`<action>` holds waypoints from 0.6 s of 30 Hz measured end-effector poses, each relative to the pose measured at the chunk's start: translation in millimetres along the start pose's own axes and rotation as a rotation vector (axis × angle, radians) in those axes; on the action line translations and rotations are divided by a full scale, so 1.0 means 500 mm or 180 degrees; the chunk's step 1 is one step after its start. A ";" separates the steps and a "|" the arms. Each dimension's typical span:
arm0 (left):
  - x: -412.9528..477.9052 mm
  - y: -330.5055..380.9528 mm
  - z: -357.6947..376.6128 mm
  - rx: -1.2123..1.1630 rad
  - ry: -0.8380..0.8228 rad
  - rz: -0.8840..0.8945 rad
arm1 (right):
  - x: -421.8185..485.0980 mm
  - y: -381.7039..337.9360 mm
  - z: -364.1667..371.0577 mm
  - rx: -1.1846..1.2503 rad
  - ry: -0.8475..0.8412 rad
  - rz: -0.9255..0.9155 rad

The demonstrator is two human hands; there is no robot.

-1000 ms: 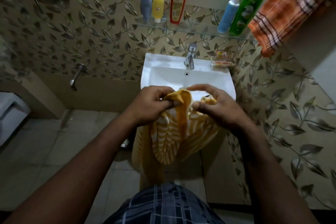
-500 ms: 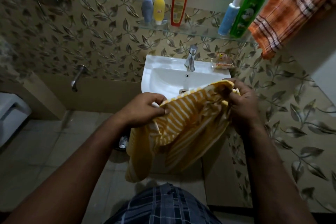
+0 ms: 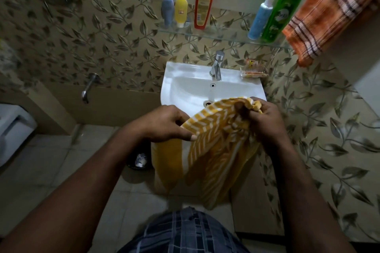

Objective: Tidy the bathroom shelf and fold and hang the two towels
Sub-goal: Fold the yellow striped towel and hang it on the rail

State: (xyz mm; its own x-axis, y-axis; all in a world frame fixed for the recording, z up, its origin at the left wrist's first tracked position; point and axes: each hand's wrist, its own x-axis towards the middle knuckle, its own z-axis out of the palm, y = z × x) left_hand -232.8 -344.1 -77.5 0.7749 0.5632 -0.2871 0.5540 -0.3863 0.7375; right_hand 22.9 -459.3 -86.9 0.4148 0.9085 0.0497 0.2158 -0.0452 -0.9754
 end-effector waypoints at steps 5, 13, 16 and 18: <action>0.001 -0.010 -0.016 0.0310 0.0370 -0.0265 | 0.001 0.033 0.004 0.0495 0.0385 0.0097; 0.016 -0.133 -0.029 0.1652 0.1761 -0.1248 | -0.007 0.025 -0.037 0.0785 0.0066 0.0188; 0.048 -0.106 -0.006 0.1610 0.2648 -0.1556 | -0.038 -0.004 -0.028 0.0578 -0.1640 0.0586; 0.077 -0.105 0.001 0.1377 0.2584 -0.1747 | -0.057 -0.024 0.022 0.0418 -0.2542 0.0479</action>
State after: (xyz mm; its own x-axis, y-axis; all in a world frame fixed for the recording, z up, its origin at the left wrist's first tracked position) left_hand -232.0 -302.5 -127.2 0.0410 0.9945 0.0966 0.9495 -0.0689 0.3061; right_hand -1.4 -480.0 -79.2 -0.3334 0.9207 -0.2031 0.0824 -0.1861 -0.9791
